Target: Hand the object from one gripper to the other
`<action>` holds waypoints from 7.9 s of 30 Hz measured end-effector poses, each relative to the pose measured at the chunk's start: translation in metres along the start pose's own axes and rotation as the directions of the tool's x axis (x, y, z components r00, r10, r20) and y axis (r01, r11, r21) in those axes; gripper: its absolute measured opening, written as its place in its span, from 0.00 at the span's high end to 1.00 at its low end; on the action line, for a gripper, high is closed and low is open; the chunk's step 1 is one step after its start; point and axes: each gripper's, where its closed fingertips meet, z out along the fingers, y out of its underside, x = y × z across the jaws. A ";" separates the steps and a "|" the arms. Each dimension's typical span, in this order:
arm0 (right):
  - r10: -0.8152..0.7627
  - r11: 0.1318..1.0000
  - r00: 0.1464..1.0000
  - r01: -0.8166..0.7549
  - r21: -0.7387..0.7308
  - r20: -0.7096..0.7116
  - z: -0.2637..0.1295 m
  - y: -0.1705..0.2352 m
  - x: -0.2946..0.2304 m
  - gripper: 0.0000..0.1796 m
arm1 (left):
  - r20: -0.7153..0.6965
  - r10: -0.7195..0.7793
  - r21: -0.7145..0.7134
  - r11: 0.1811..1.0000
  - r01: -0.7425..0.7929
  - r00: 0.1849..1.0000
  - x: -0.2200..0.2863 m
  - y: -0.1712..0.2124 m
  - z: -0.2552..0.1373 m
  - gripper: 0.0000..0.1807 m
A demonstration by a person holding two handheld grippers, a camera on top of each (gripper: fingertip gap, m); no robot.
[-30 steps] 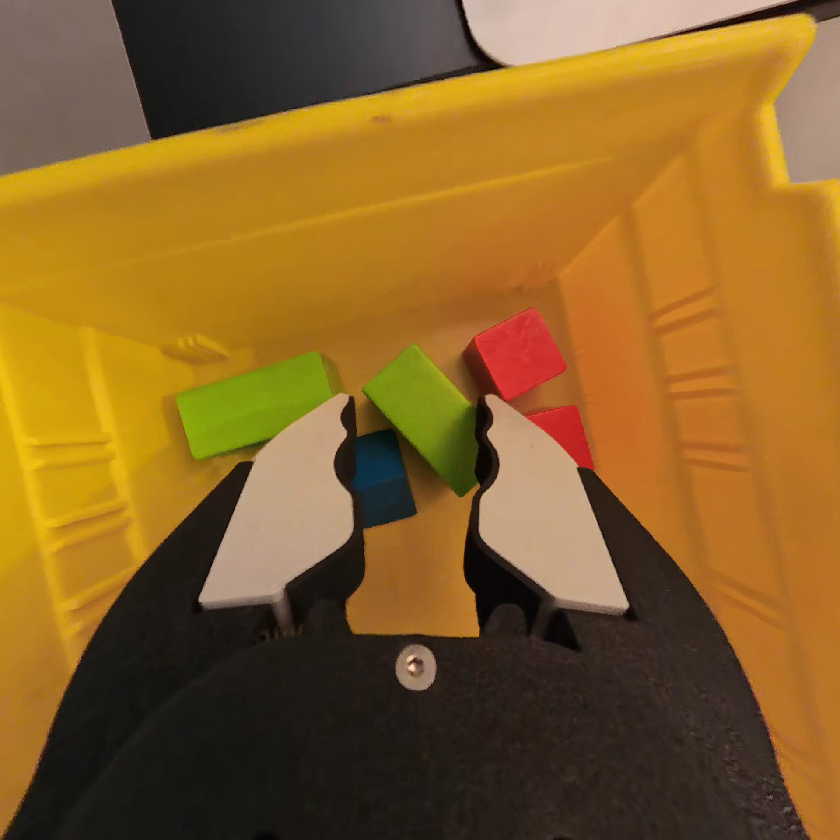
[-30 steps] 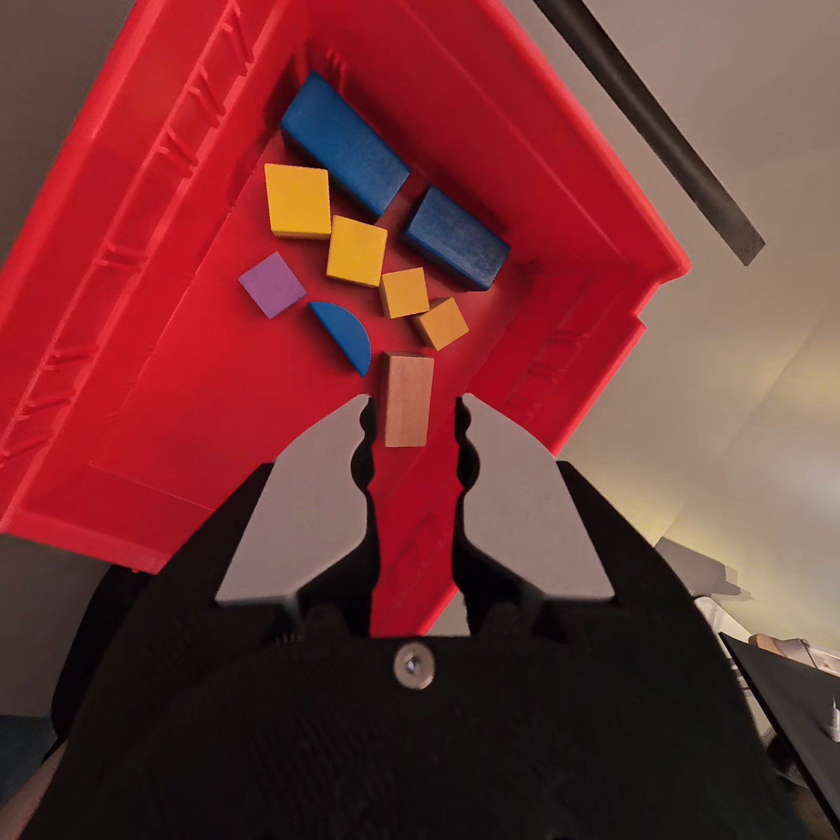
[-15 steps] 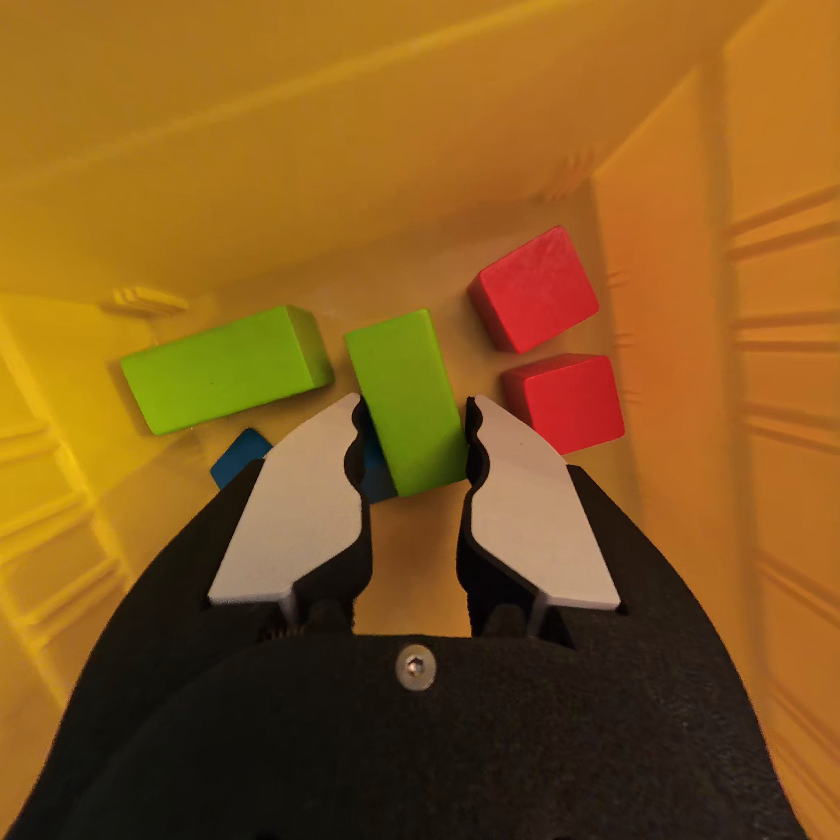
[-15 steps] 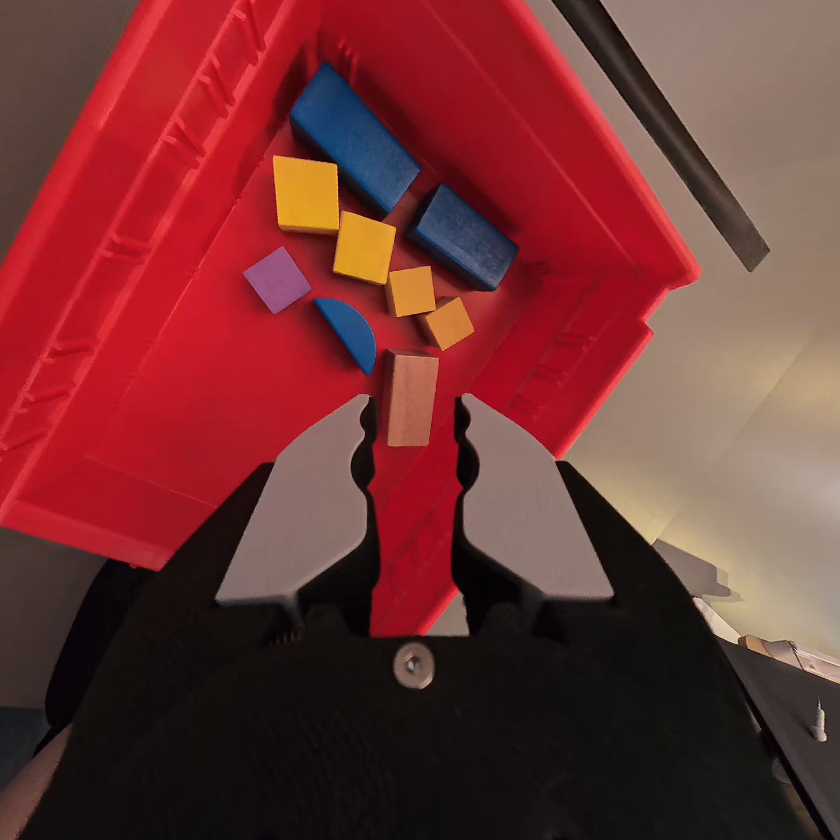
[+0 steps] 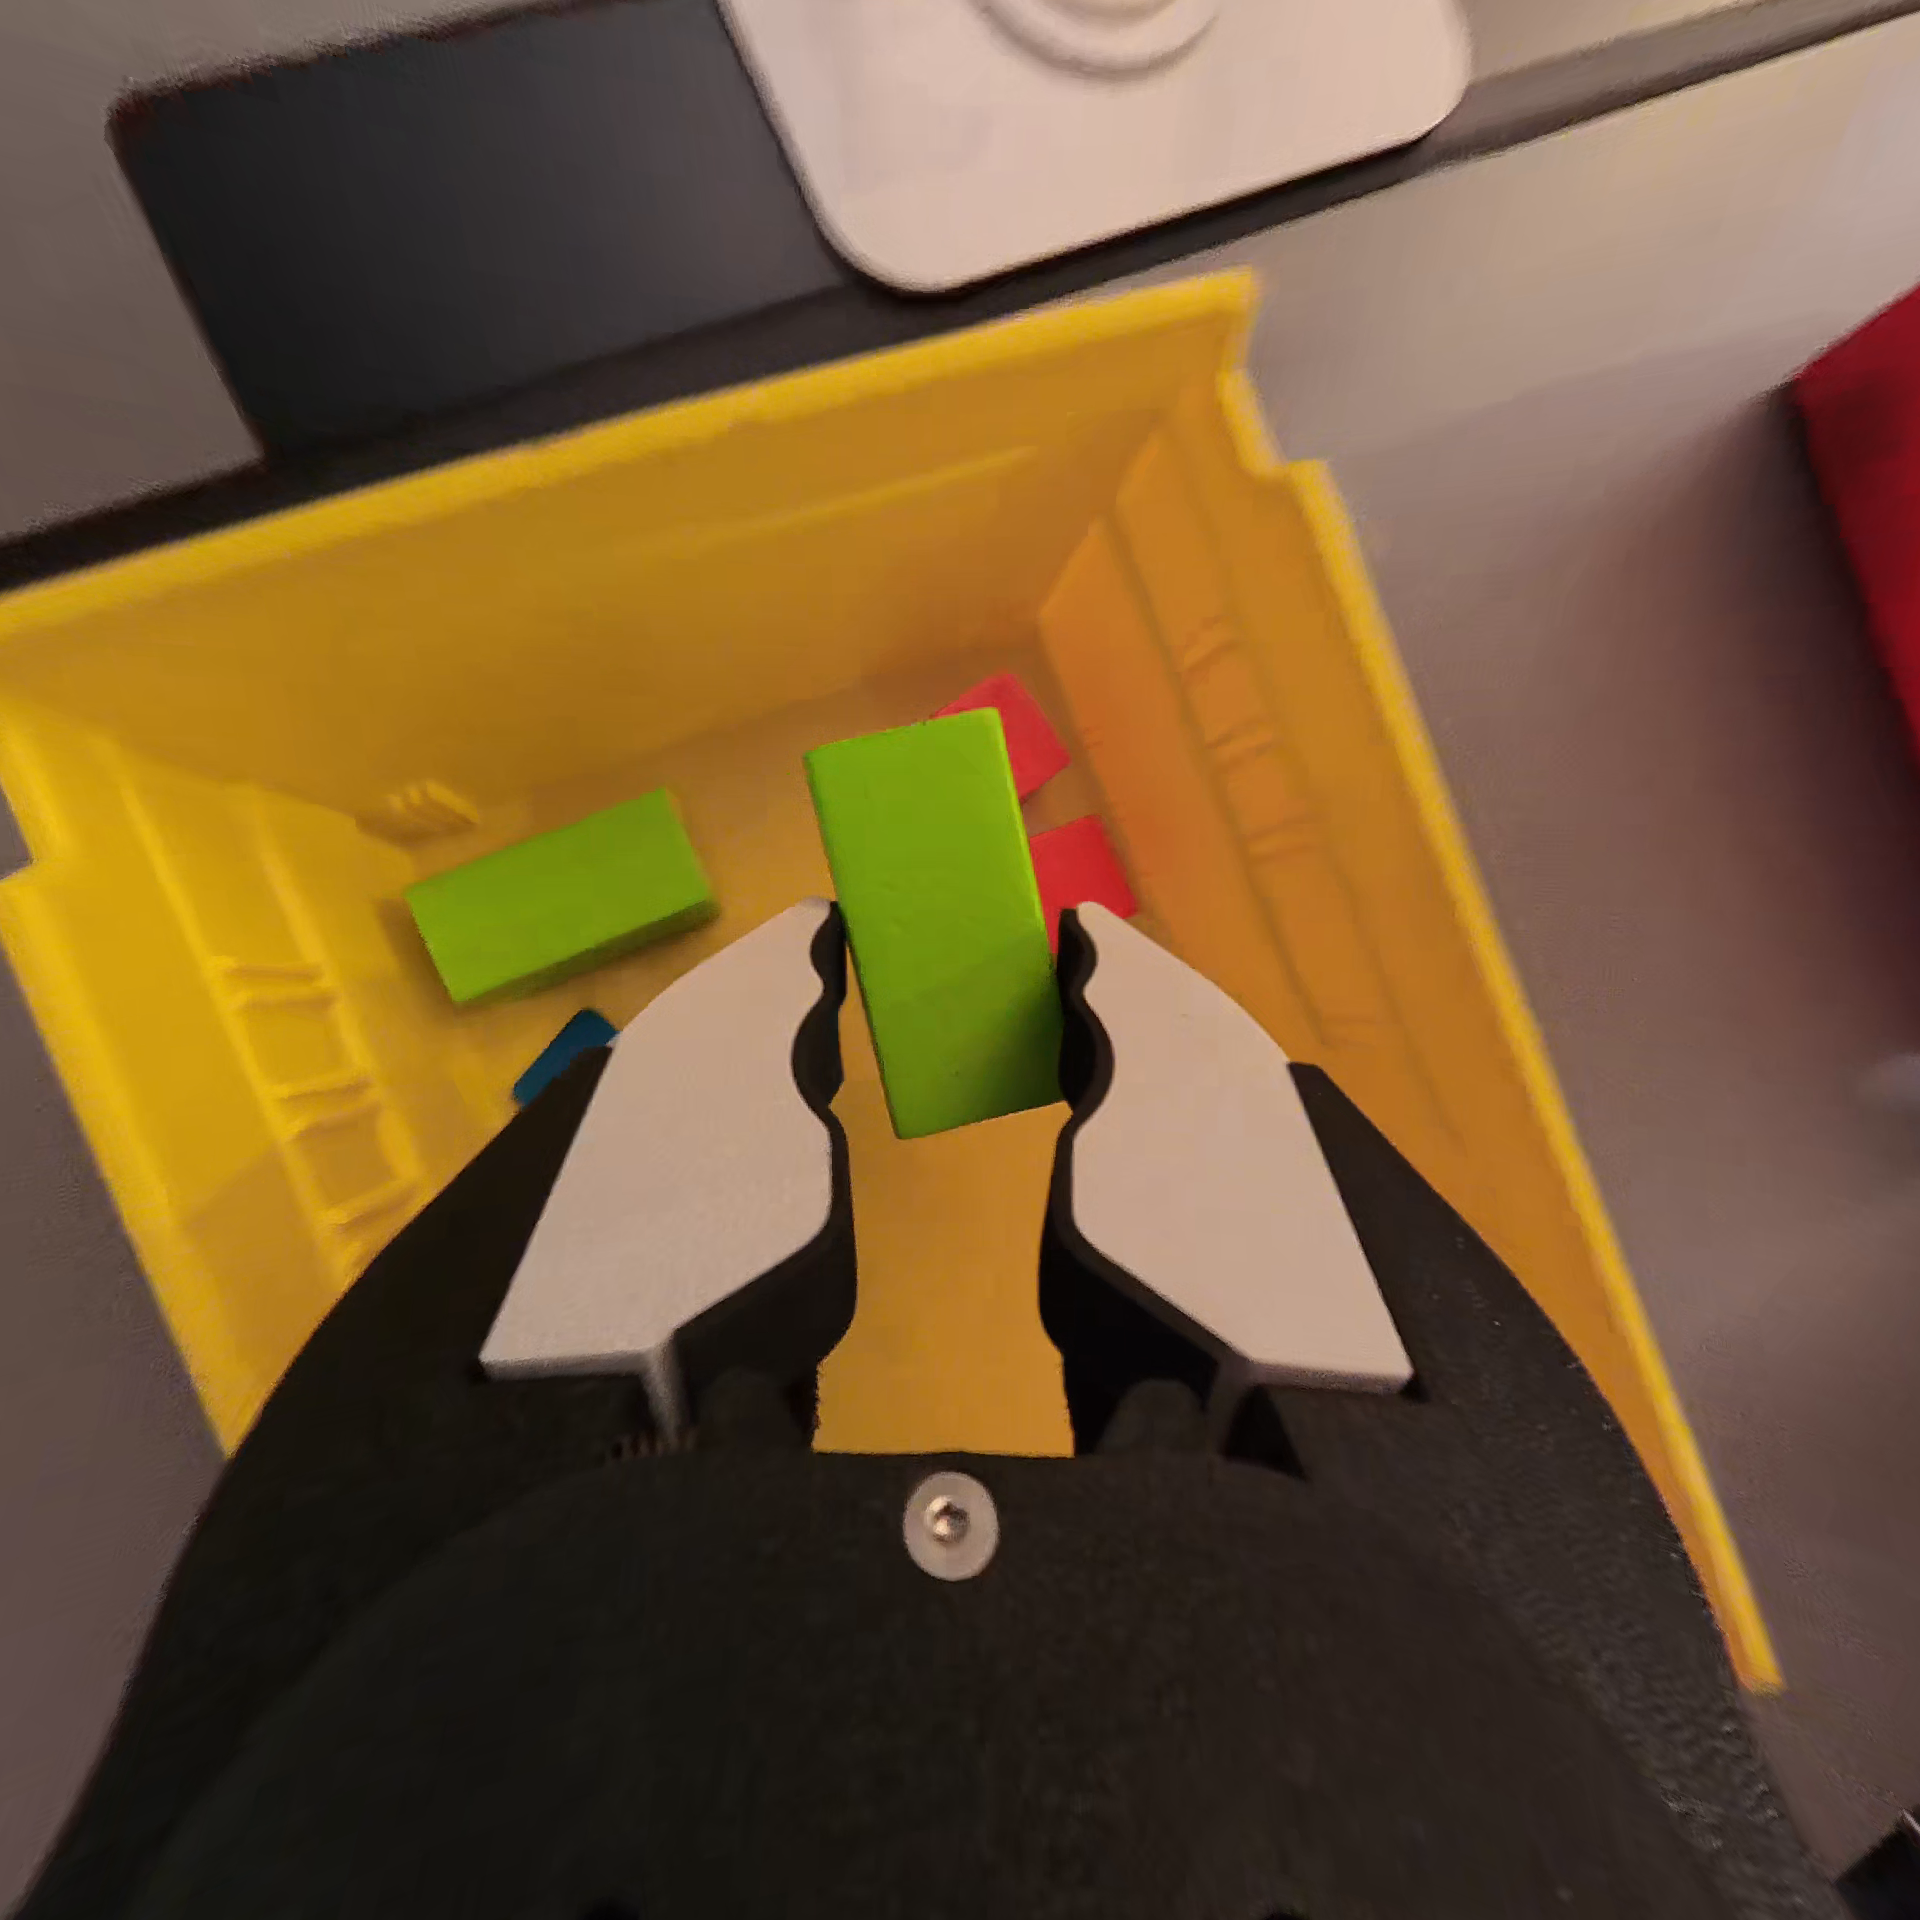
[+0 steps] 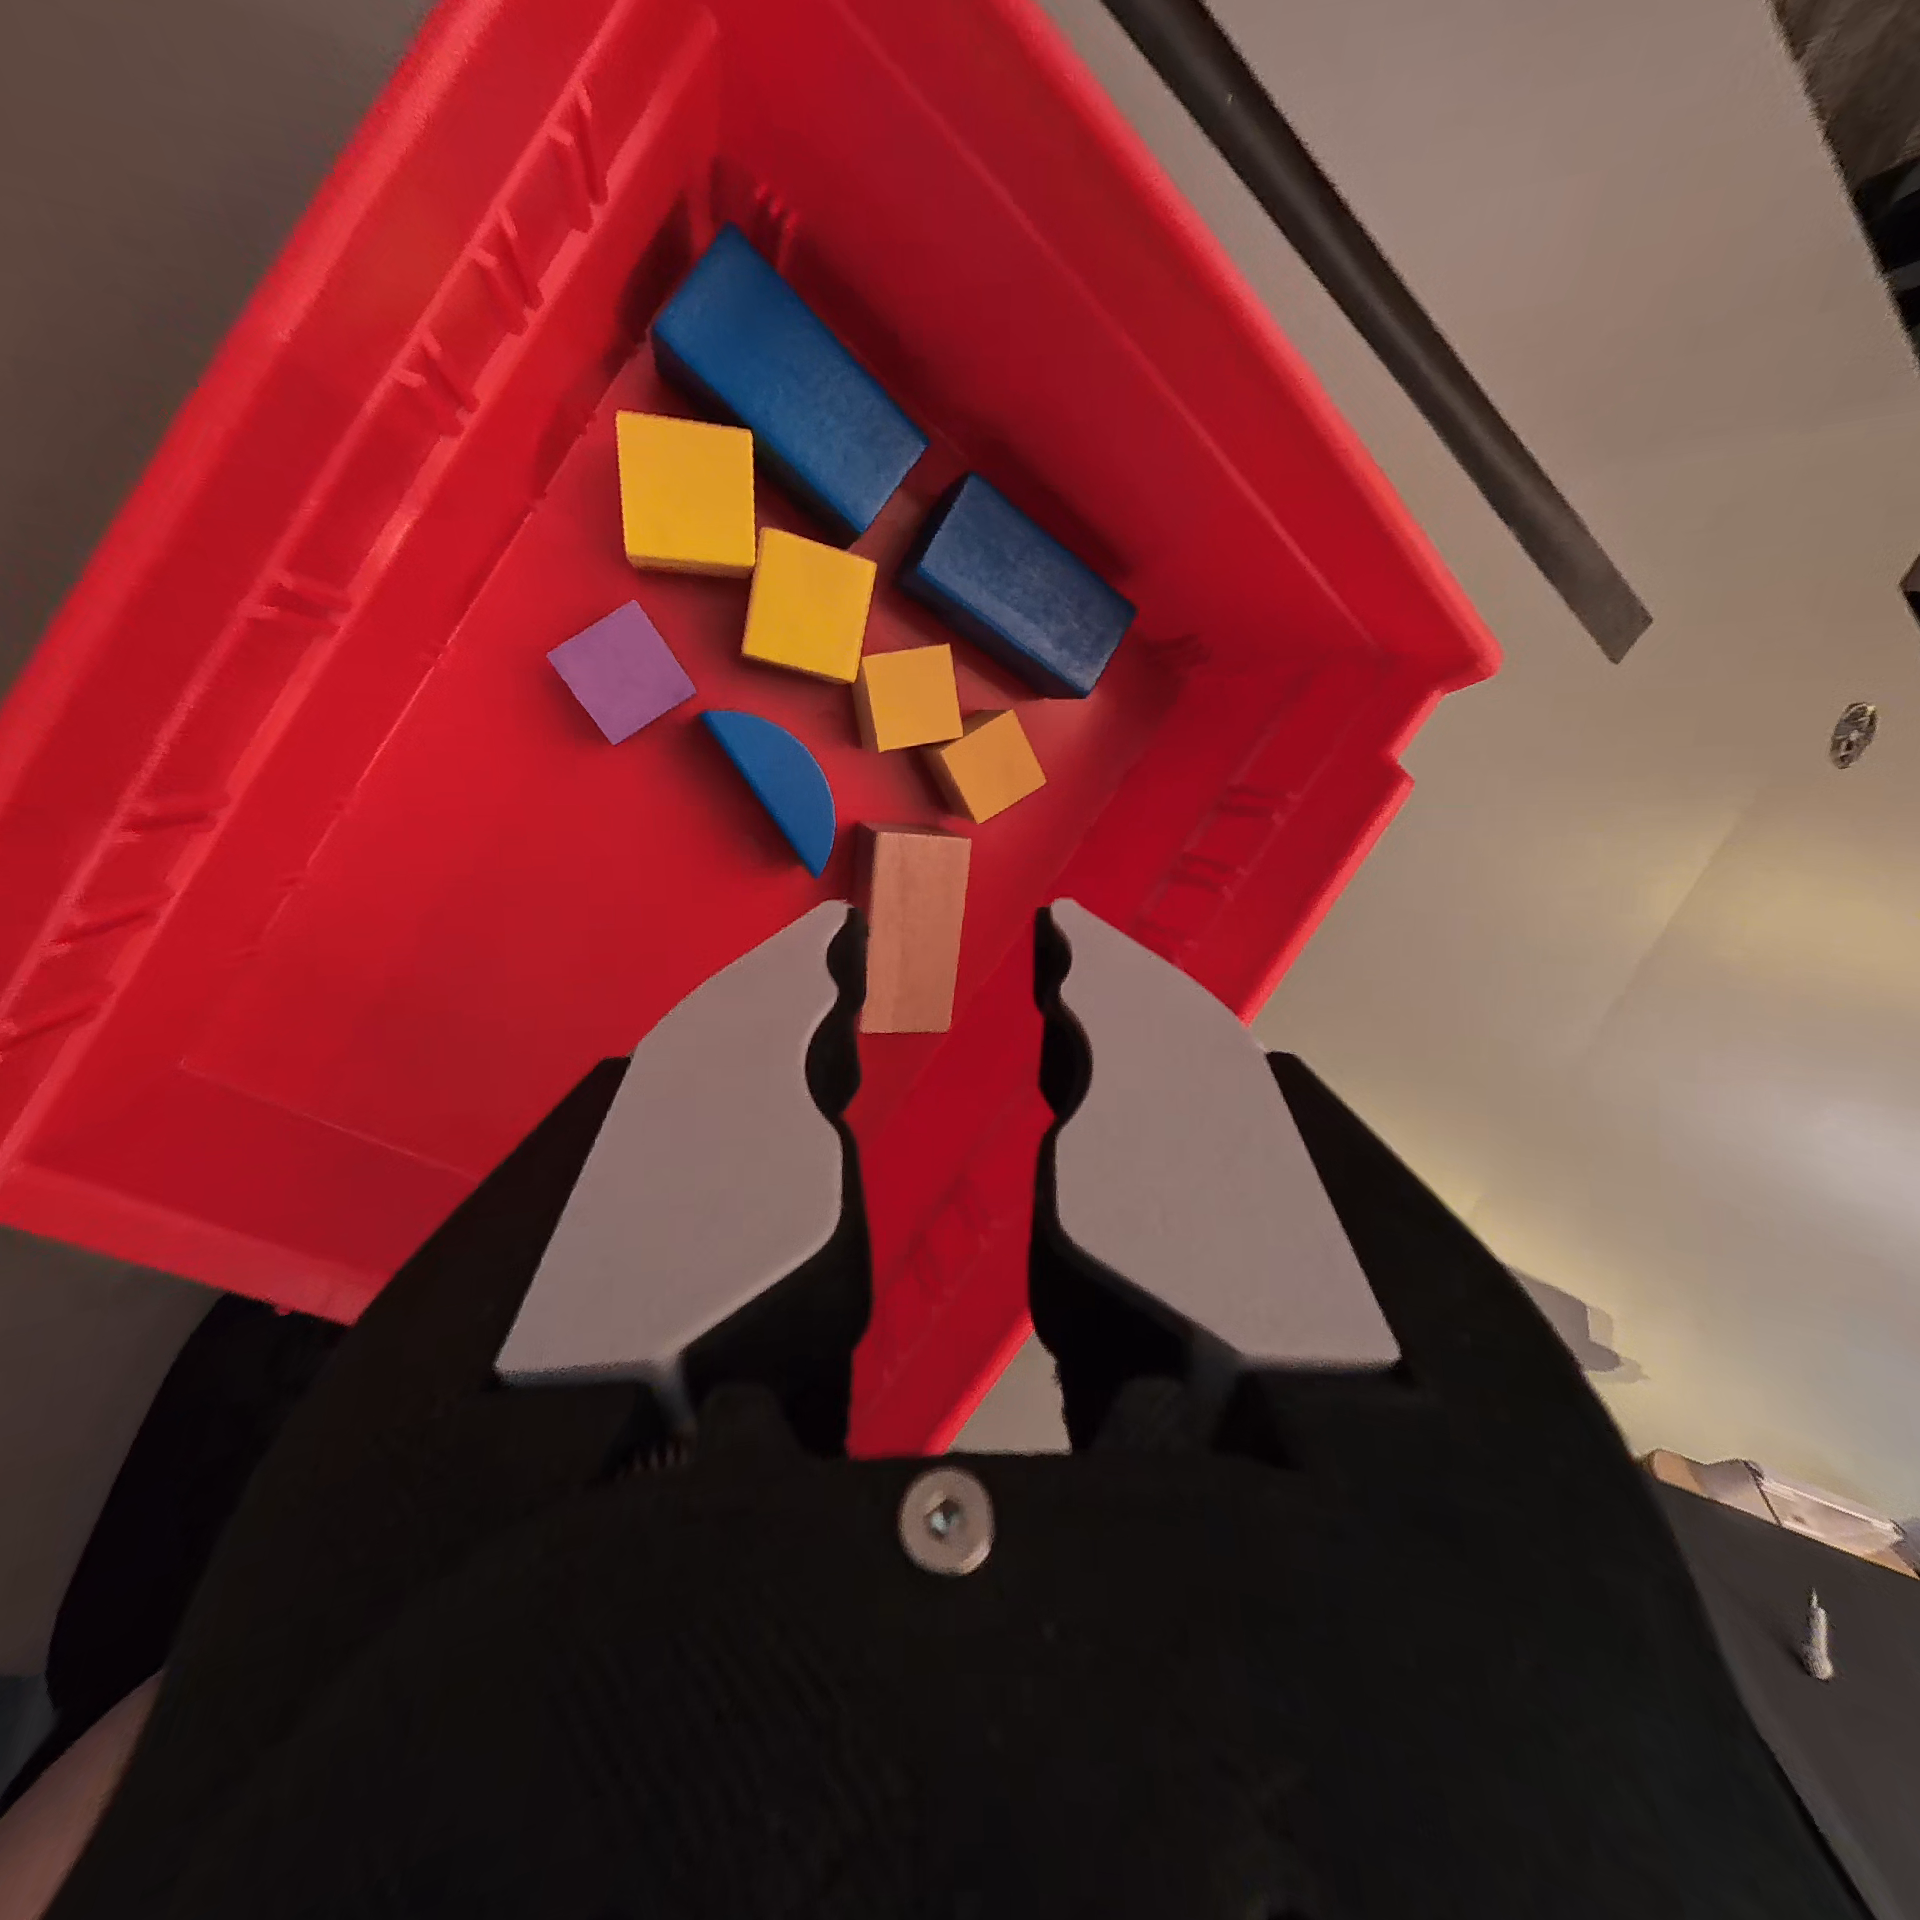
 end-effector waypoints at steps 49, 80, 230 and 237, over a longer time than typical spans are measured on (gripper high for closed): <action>-0.666 0.289 0.574 -0.390 0.874 0.476 -0.207 -0.150 -0.227 0.75 | -0.582 0.629 0.524 0.775 -0.354 0.516 0.273 -0.010 -0.125 0.81; -0.203 0.958 0.860 0.273 -0.086 0.469 0.056 0.048 -0.065 0.80 | -0.513 0.624 0.492 0.776 -0.394 0.589 0.250 -0.007 -0.138 0.72; -0.480 0.868 0.790 0.491 0.076 0.382 0.056 0.020 -0.080 0.80 | -0.769 0.263 0.038 0.928 -0.370 0.582 0.218 0.031 -0.091 0.83; -0.422 0.876 0.819 0.479 -0.059 0.389 0.067 0.025 -0.084 0.80 | -0.751 0.284 0.081 0.936 -0.343 0.597 0.215 0.023 -0.097 0.83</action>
